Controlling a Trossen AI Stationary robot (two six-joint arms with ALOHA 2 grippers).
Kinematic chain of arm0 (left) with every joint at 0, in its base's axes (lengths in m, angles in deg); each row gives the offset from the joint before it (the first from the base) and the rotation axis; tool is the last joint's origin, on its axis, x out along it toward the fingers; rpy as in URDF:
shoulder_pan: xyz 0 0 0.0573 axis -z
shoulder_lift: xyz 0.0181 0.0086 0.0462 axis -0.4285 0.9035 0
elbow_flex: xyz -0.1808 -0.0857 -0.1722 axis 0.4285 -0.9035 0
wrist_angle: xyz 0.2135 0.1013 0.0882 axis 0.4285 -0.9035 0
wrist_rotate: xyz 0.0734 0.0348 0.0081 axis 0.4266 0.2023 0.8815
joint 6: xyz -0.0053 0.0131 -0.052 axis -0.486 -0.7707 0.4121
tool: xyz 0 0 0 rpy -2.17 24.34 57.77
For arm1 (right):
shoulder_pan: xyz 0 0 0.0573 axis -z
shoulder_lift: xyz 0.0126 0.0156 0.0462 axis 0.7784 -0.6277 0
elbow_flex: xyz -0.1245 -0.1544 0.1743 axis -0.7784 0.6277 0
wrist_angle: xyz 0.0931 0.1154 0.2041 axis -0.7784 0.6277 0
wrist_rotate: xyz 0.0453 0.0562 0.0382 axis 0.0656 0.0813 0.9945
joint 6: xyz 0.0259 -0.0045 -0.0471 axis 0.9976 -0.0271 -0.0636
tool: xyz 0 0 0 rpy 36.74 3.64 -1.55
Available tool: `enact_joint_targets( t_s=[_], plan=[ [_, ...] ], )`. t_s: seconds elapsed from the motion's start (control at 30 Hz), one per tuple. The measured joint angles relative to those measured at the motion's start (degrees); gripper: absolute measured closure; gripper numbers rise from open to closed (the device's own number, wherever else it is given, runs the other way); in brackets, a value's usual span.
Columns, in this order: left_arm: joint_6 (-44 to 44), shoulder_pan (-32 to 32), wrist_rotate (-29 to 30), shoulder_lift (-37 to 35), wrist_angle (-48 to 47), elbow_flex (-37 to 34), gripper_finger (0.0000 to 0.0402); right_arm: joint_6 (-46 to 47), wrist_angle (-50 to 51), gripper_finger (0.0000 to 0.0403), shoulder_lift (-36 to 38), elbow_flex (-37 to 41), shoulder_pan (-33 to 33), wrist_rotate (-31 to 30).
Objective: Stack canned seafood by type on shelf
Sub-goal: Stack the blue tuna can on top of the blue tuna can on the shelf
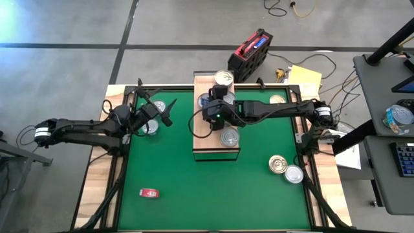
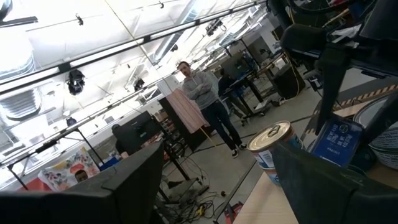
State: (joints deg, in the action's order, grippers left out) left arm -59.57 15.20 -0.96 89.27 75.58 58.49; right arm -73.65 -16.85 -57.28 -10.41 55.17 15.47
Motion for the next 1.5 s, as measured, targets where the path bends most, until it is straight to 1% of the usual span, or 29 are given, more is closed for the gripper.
enact_joint_targets(
  t_s=[0.27,0.43,0.6,0.83,1.13,1.5],
  plan=[
    [0.0,0.0,0.3,0.0,0.0,0.0,0.0119,-0.4,-1.0,0.0237,0.0,0.0,0.0,0.1],
    [0.0,0.0,0.3,0.0,0.0,0.0,0.0119,-1.1,-2.0,0.0246,0.0,0.0,0.1,2.2],
    [-0.2,0.0,0.3,0.0,0.0,0.0,0.0119,-1.3,-2.0,0.0245,0.0,0.0,0.1,2.4],
    [-0.2,0.0,-0.1,0.0,0.0,0.0,0.0119,-1.4,-1.8,0.0211,0.0,0.0,0.1,2.8],
    [-0.2,0.0,-0.1,0.0,0.0,0.0,0.0119,-0.1,-1.8,0.0183,0.0,0.0,0.1,3.2],
    [0.9,0.0,-0.3,0.0,-0.2,0.0,0.0119,3.2,-1.8,0.0113,0.0,0.0,0.1,3.2]
  ],
)
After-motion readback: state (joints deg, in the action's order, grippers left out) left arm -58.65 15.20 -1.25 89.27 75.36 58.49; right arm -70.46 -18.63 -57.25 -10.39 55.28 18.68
